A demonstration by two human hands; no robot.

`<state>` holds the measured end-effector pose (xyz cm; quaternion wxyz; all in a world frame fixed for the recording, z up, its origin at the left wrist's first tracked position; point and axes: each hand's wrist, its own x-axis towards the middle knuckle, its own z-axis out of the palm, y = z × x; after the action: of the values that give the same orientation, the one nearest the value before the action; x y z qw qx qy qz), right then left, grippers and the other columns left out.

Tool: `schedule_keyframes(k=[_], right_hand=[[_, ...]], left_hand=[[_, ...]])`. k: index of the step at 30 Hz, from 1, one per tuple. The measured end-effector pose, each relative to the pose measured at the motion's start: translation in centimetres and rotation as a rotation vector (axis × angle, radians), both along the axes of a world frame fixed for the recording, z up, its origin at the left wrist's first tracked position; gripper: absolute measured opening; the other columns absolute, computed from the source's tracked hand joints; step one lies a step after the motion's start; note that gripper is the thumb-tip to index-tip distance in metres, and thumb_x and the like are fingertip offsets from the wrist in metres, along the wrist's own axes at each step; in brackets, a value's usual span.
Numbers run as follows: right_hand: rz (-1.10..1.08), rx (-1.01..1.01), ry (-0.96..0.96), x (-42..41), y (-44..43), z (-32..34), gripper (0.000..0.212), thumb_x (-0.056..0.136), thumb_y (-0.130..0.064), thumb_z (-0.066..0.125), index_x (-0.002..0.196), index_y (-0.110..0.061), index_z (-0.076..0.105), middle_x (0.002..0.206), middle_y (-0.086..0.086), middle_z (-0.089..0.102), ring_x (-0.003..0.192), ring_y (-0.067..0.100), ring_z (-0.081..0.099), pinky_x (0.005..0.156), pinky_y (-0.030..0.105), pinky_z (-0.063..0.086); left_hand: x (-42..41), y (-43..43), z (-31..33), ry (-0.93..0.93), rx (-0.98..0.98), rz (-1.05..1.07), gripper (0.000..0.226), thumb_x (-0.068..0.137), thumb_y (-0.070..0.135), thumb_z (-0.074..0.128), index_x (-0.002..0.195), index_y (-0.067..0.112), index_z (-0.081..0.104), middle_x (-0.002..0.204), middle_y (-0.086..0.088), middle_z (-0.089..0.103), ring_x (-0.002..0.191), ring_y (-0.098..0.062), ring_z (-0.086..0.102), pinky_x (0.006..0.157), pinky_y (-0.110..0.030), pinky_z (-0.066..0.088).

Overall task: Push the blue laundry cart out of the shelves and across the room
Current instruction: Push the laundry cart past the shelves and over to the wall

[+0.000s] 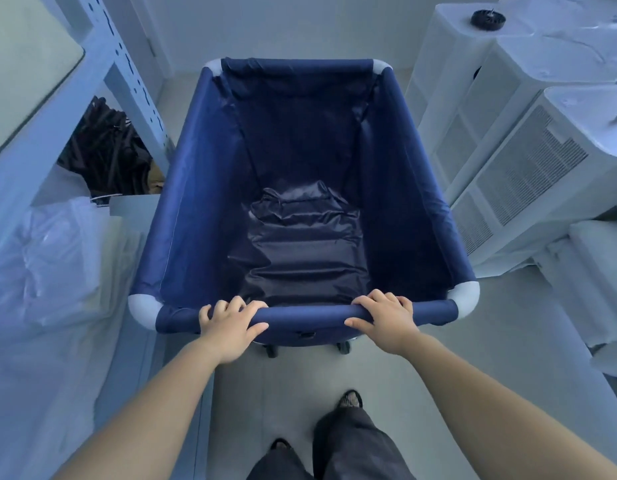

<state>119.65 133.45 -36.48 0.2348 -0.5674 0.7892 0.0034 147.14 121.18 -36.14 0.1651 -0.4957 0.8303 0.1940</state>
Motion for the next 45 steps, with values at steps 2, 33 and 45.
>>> schedule_keyframes(k=[2, 33, 45], right_hand=[[0.004, 0.015, -0.018, -0.9, -1.5, 0.0, 0.044, 0.087, -0.066, 0.037, 0.119, -0.039, 0.049, 0.115, -0.007, 0.049, 0.112, 0.018, 0.043, 0.101, 0.036, 0.018], [0.124, -0.059, 0.083, -19.8, -20.9, 0.2, 0.046, 0.095, -0.053, 0.03, 0.134, -0.03, 0.033, 0.132, -0.006, 0.043, 0.128, 0.018, 0.032, 0.115, 0.043, 0.008], [0.141, -0.022, 0.151, -24.2, -30.2, 0.0, 0.046, 0.095, -0.055, 0.025, 0.133, -0.03, 0.032, 0.127, -0.005, 0.041, 0.123, 0.019, 0.035, 0.113, 0.041, 0.009]], left_hand=[[-0.7, -1.3, 0.1, -0.005, 0.012, 0.006, 0.035, 0.093, 0.055, 0.03, 0.128, 0.049, 0.031, 0.119, 0.008, 0.041, 0.117, -0.02, 0.035, 0.111, -0.048, 0.013], [-17.9, -17.8, 0.4, 0.079, -0.06, 0.168, 0.039, 0.099, 0.037, 0.032, 0.137, 0.045, 0.028, 0.136, 0.01, 0.04, 0.133, -0.016, 0.027, 0.114, -0.055, 0.009], [-21.7, -26.6, -0.6, 0.07, -0.028, 0.139, 0.039, 0.097, 0.043, 0.03, 0.134, 0.049, 0.02, 0.132, 0.011, 0.032, 0.124, -0.02, 0.026, 0.111, -0.053, 0.007]])
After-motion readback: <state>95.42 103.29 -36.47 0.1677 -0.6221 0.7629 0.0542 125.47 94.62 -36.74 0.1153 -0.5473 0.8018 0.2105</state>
